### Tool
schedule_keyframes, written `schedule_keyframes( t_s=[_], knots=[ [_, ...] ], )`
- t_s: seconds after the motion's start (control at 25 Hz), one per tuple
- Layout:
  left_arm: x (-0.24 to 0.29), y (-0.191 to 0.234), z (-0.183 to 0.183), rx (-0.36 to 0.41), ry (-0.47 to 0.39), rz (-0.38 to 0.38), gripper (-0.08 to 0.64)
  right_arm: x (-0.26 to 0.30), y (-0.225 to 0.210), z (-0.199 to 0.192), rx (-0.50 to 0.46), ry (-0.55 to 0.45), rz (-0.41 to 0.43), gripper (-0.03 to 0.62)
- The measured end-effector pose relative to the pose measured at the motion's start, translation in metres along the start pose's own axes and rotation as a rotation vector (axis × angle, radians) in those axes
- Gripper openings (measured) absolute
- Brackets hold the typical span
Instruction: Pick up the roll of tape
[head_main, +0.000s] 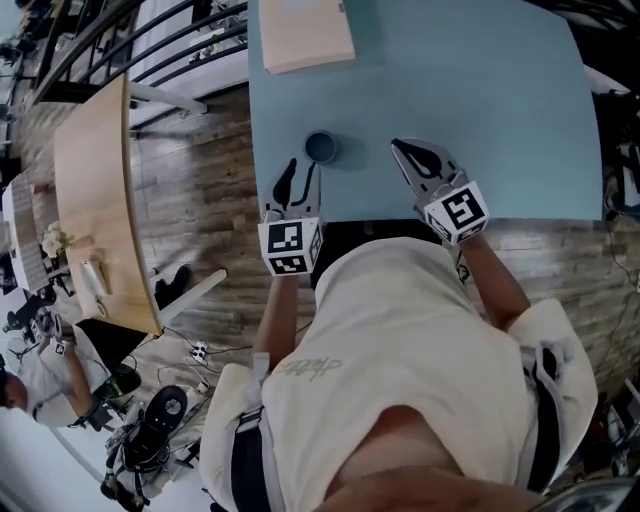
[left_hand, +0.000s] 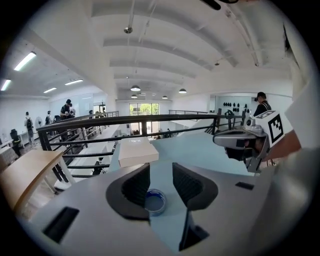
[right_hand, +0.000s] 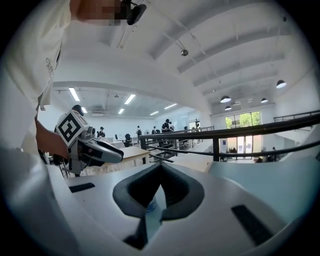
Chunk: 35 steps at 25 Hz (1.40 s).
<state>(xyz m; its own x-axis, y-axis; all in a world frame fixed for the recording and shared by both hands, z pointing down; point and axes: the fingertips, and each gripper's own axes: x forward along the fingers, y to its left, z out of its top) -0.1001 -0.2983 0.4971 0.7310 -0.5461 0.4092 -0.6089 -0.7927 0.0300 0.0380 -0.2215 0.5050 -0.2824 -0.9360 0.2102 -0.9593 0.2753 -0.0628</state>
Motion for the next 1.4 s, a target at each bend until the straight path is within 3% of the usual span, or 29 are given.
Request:
schedule_keyframes(
  t_s=[0.24,0.6,0.8,1.04,1.4],
  knots=[
    [0.030,-0.010,-0.027,0.026,0.111,-0.097,0.152,-0.015,-0.011,-0.002,0.013,-0.008,-0.077,0.008],
    [0.068,-0.028,-0.090,0.120,0.300,-0.155,0.152,-0.026,-0.023,-0.011,0.044,-0.056,-0.113,0.008],
    [0.085,-0.035,-0.120,0.187,0.394,-0.170,0.152,-0.034,-0.033,-0.020,0.088,-0.071,-0.152,0.008],
    [0.107,-0.038,-0.158,0.192,0.490,-0.149,0.152,-0.039,-0.046,-0.037,0.106,-0.063,-0.152,0.008],
    [0.117,-0.031,-0.180,0.185,0.582,-0.132,0.152,-0.035,-0.055,-0.053,0.108,-0.021,-0.109,0.008]
  ],
)
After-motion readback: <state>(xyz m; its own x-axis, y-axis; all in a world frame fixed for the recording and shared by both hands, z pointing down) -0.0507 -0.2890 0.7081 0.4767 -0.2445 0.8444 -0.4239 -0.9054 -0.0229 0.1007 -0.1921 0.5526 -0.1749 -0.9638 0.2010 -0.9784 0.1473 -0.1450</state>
